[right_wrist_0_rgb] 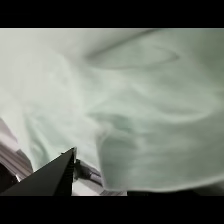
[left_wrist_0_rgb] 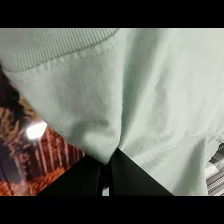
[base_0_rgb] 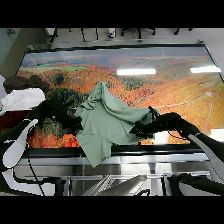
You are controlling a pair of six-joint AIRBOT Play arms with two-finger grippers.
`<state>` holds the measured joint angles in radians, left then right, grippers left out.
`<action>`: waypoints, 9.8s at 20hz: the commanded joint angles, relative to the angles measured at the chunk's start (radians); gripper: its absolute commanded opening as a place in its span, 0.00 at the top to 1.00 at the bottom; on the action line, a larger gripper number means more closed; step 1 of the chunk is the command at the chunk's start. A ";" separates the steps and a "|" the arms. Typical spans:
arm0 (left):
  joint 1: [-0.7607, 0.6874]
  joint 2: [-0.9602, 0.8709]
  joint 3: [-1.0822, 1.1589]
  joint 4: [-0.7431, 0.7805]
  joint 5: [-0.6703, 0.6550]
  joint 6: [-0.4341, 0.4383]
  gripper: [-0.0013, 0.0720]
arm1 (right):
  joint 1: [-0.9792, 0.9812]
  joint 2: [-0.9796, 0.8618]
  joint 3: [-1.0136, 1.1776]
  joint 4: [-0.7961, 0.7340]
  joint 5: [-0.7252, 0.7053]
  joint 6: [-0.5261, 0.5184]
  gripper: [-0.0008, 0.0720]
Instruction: Fold the shirts.
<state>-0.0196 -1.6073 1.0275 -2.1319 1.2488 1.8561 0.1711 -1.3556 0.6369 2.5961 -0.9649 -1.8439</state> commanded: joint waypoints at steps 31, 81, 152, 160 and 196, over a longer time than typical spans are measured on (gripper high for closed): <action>-0.002 0.000 0.000 0.000 0.016 0.000 0.96 | -0.303 0.263 -0.115 -0.204 -0.020 0.022 0.33; 0.012 0.185 0.002 0.006 -0.026 0.001 0.96 | -0.206 -0.047 0.133 -0.092 0.069 0.073 0.97; 0.233 -0.400 0.650 -0.142 0.298 0.046 0.96 | -0.606 0.011 -0.167 -0.054 -0.065 -0.260 0.49; 0.172 0.004 0.650 -0.334 0.233 0.093 0.96 | -0.583 0.312 0.198 0.046 -0.166 -0.246 0.97; 0.089 -0.327 0.697 -0.120 -0.277 -0.016 0.96 | -0.475 -0.359 0.568 0.008 0.157 -0.273 0.97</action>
<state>0.0734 -1.7702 1.5707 -2.2456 0.9920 1.8931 -0.3027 -1.5177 1.0645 2.5866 -0.7902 -2.1479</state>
